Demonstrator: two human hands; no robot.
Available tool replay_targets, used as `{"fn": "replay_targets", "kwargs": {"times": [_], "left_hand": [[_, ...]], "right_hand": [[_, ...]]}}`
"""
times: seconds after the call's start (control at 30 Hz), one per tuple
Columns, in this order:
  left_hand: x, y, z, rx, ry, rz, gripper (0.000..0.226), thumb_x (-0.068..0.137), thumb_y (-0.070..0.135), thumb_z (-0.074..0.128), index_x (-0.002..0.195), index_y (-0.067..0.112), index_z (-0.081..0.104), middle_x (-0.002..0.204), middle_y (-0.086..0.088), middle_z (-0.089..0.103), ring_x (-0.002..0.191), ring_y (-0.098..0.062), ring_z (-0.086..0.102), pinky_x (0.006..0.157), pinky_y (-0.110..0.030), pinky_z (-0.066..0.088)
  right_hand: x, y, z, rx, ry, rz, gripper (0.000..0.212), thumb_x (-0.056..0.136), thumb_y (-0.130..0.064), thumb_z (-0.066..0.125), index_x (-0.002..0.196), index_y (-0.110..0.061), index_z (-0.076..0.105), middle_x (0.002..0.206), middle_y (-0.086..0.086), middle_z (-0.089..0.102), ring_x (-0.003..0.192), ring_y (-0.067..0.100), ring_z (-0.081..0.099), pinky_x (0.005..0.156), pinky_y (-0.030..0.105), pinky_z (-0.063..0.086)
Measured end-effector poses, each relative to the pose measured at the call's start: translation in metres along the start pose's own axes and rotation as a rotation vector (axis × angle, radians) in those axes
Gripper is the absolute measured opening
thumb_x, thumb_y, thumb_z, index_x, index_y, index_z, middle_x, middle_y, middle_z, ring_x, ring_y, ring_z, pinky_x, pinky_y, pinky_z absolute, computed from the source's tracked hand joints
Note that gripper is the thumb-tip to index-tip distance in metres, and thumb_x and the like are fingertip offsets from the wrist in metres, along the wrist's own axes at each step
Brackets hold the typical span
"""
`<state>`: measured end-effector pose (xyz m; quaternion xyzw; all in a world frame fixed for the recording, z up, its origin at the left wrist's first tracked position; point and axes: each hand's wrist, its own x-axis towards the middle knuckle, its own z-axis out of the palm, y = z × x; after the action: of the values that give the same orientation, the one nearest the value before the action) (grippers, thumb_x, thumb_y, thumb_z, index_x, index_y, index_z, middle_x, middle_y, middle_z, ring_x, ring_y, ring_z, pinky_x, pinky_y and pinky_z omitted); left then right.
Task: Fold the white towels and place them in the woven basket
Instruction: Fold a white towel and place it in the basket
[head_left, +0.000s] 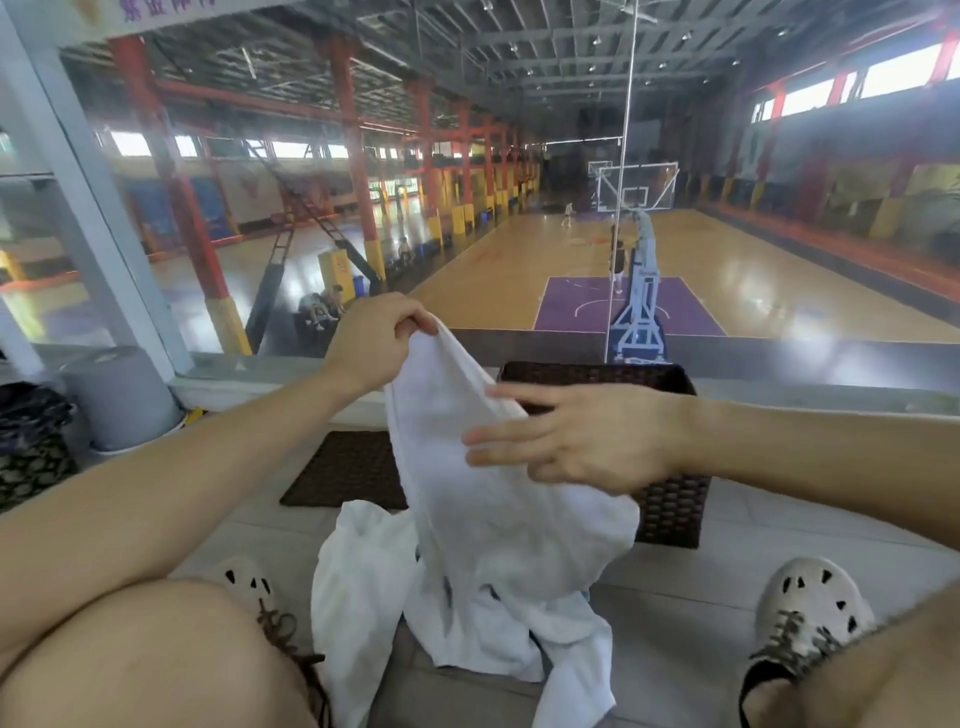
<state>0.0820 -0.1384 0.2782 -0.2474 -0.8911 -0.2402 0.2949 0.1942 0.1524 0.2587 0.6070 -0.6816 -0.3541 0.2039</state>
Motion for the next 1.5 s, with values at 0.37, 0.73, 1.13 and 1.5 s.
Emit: {"fn": "replay_targets", "kwargs": {"times": [0.37, 0.73, 1.13, 1.5], "left_hand": [[-0.011, 0.015, 0.005, -0.108, -0.127, 0.030, 0.033, 0.103, 0.001, 0.062, 0.102, 0.024, 0.085, 0.100, 0.021, 0.074, 0.098, 0.000, 0.068, 0.090, -0.021, 0.050], [-0.010, 0.053, -0.005, -0.394, -0.273, -0.020, 0.050, 0.092, 0.065, 0.063, 0.099, 0.019, 0.080, 0.101, 0.006, 0.072, 0.094, -0.018, 0.067, 0.085, -0.044, 0.050], [-0.004, 0.068, 0.000, -0.360, -0.117, 0.008, 0.009, 0.094, 0.022, 0.084, 0.102, 0.019, 0.085, 0.077, 0.027, 0.073, 0.070, 0.012, 0.063, 0.071, -0.017, 0.049], [-0.009, 0.094, 0.002, -0.364, -0.126, 0.111, 0.048, 0.088, 0.030, 0.090, 0.120, 0.029, 0.054, 0.100, 0.006, 0.073, 0.089, -0.012, 0.072, 0.081, -0.024, 0.057]], "right_hand": [[0.008, 0.010, 0.002, 0.385, 0.135, 0.713, 0.013, 0.102, -0.030, 0.057, 0.103, -0.021, 0.067, 0.133, 0.012, 0.061, 0.080, 0.036, 0.066, 0.079, 0.046, 0.057], [0.007, 0.048, -0.010, 0.639, 0.301, 1.354, 0.037, 0.096, -0.046, 0.068, 0.068, -0.023, 0.071, 0.063, -0.006, 0.066, 0.069, 0.022, 0.066, 0.066, 0.036, 0.053], [-0.002, 0.046, -0.021, 0.548, 0.233, 1.343, 0.024, 0.083, -0.048, 0.084, 0.087, -0.026, 0.076, 0.081, -0.007, 0.068, 0.089, 0.022, 0.057, 0.105, 0.047, 0.043], [0.002, 0.053, -0.016, 0.687, 0.108, 1.125, 0.035, 0.094, -0.056, 0.070, 0.076, -0.029, 0.057, 0.075, -0.004, 0.063, 0.077, 0.024, 0.062, 0.060, 0.035, 0.037]]}}
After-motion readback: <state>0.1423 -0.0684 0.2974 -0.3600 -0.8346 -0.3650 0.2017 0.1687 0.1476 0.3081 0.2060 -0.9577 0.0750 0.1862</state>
